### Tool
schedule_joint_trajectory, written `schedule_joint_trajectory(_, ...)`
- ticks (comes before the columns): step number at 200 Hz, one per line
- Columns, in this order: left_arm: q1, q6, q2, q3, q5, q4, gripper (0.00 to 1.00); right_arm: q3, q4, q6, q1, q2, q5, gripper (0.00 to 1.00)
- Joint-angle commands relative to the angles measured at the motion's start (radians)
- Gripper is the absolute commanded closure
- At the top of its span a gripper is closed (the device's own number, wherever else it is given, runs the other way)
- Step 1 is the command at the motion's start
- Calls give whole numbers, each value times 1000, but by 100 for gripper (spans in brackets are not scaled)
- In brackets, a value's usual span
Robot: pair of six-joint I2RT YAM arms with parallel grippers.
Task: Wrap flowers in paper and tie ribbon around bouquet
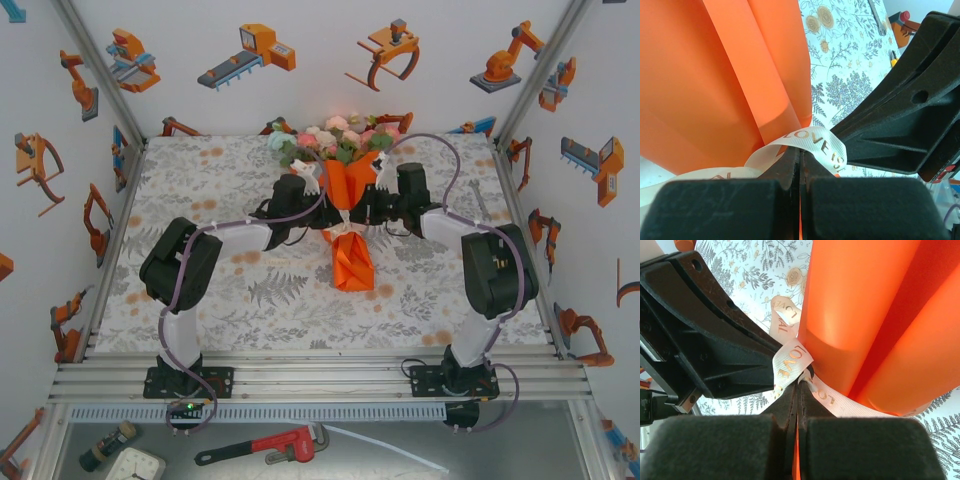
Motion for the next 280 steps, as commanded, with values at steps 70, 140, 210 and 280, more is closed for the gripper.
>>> schedule_joint_trajectory(70,47,41,-249,-124,-117,-74,56,-15,-72,-154,14,-86,139,100)
schedule_joint_trajectory(140,-10,33,-125,51,-89,-181,38,-24,-82,-195,47,-132,128,100)
schedule_joint_trajectory(210,2,75,-127,-9,-222,-256,56,-69,-106,-226,47,-226,295,100)
schedule_joint_trajectory(280,33,65,-250,-66,-212,-229,43,-68,-89,-229,47,-227,326,100)
